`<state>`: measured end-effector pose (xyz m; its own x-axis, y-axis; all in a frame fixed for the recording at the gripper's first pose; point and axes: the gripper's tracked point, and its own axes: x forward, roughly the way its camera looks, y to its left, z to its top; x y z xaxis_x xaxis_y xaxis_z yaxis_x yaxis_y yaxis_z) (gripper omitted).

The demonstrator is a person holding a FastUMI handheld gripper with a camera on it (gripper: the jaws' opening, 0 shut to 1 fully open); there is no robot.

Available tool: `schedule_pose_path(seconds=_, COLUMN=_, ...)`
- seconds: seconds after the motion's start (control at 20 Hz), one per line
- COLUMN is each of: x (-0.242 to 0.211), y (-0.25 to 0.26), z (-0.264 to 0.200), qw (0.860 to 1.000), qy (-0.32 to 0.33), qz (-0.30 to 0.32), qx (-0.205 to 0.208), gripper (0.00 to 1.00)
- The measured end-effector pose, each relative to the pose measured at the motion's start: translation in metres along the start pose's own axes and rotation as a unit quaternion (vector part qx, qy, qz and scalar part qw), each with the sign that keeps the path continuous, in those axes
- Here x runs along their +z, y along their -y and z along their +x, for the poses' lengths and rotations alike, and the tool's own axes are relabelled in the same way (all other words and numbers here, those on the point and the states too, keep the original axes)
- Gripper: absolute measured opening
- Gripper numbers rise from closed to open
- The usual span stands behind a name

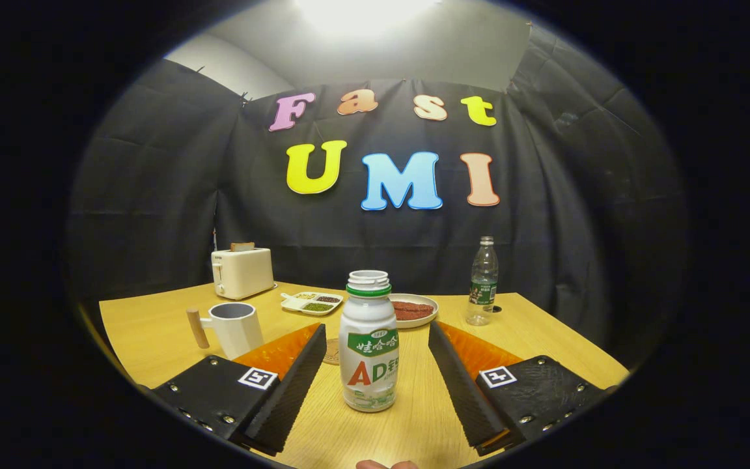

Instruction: Take the bottle from table, then pour the juice into the cup, finally place the bottle on the coaster

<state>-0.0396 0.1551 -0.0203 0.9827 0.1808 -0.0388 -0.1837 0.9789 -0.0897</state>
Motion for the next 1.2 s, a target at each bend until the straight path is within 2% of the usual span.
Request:
schedule_pose_path(seconds=0.35, x=-0.02, y=-0.001, z=0.028, qw=0.999, qy=-0.018, qz=0.027, qx=-0.014, gripper=0.97)
schedule_pose_path(seconds=1.15, x=-0.049, y=0.013, z=0.078, qw=0.997, qy=-0.031, qz=0.027, qx=-0.069, gripper=0.97)
schedule_pose_path(seconds=1.2, x=-0.048, y=0.015, z=0.077, qw=0.996, qy=-0.033, qz=0.025, qx=-0.077, gripper=0.9)
